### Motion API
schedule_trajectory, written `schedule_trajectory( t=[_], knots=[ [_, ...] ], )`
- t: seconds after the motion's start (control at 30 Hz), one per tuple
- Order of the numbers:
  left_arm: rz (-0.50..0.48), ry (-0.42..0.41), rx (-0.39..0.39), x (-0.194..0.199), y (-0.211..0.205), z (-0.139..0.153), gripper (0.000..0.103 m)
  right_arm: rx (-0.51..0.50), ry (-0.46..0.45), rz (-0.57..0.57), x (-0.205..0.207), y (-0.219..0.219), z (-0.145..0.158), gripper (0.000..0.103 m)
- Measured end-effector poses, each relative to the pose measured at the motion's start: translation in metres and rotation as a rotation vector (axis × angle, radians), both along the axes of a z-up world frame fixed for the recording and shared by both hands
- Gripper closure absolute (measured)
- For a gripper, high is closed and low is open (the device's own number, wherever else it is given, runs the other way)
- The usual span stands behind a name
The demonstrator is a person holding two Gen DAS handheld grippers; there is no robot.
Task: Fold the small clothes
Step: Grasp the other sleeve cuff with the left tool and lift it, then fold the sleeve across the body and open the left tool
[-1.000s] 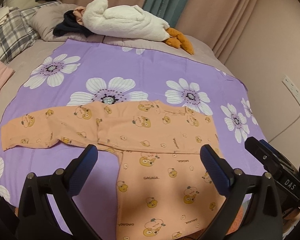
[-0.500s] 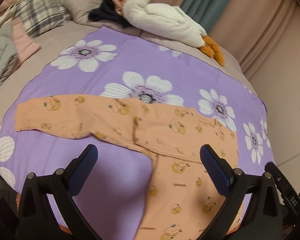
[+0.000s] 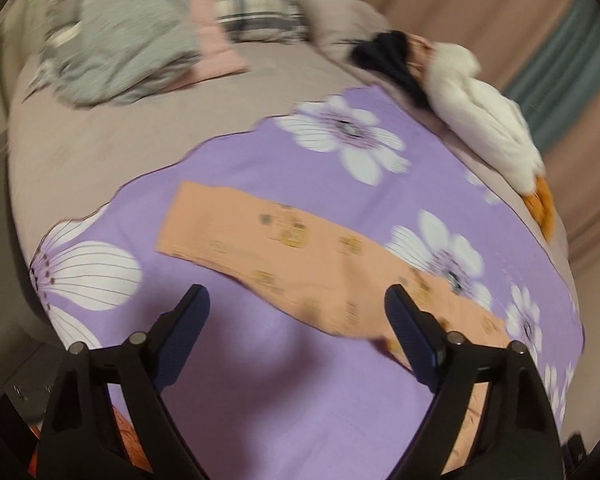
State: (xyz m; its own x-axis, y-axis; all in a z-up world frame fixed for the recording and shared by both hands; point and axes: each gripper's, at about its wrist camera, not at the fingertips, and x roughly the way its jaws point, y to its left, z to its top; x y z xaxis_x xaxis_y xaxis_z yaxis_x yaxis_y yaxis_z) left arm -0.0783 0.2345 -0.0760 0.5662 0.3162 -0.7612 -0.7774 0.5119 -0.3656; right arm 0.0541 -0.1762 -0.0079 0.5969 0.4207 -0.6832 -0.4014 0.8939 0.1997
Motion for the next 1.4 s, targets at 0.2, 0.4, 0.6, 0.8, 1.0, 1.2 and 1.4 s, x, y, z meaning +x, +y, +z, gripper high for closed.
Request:
schedule_trajectory(
  t=[0.2, 0.4, 0.6, 0.8, 1.0, 1.2, 1.4],
  knots=[
    [0.124, 0.049, -0.055, -0.016, 0.039, -0.034, 0.030, -0.013, 0.016, 0.036, 0.000, 0.016, -0.004, 0.005],
    [0.190, 0.017, -0.147, -0.031, 0.066, -0.057, 0.034, -0.032, 0.024, 0.052, 0.002, 0.024, -0.007, 0.005],
    [0.220, -0.057, -0.176, -0.030, 0.085, -0.060, 0.054, -0.040, 0.035, 0.044, 0.003, 0.025, -0.010, 0.005],
    [0.220, -0.113, -0.219, -0.026, 0.097, -0.064, 0.088, -0.043, 0.043, 0.037, 0.004, 0.022, -0.012, 0.005],
    [0.153, -0.141, -0.188, -0.011, 0.083, -0.038, 0.097, -0.041, 0.031, 0.023, 0.005, 0.017, -0.009, 0.005],
    [0.018, -0.209, -0.114, 0.019, 0.050, 0.010, 0.099, -0.025, 0.023, -0.001, 0.004, 0.006, -0.008, 0.005],
    [-0.121, -0.237, -0.054, 0.055, 0.009, 0.043, 0.099, -0.005, 0.030, -0.032, 0.004, -0.008, -0.008, 0.005]
  ],
)
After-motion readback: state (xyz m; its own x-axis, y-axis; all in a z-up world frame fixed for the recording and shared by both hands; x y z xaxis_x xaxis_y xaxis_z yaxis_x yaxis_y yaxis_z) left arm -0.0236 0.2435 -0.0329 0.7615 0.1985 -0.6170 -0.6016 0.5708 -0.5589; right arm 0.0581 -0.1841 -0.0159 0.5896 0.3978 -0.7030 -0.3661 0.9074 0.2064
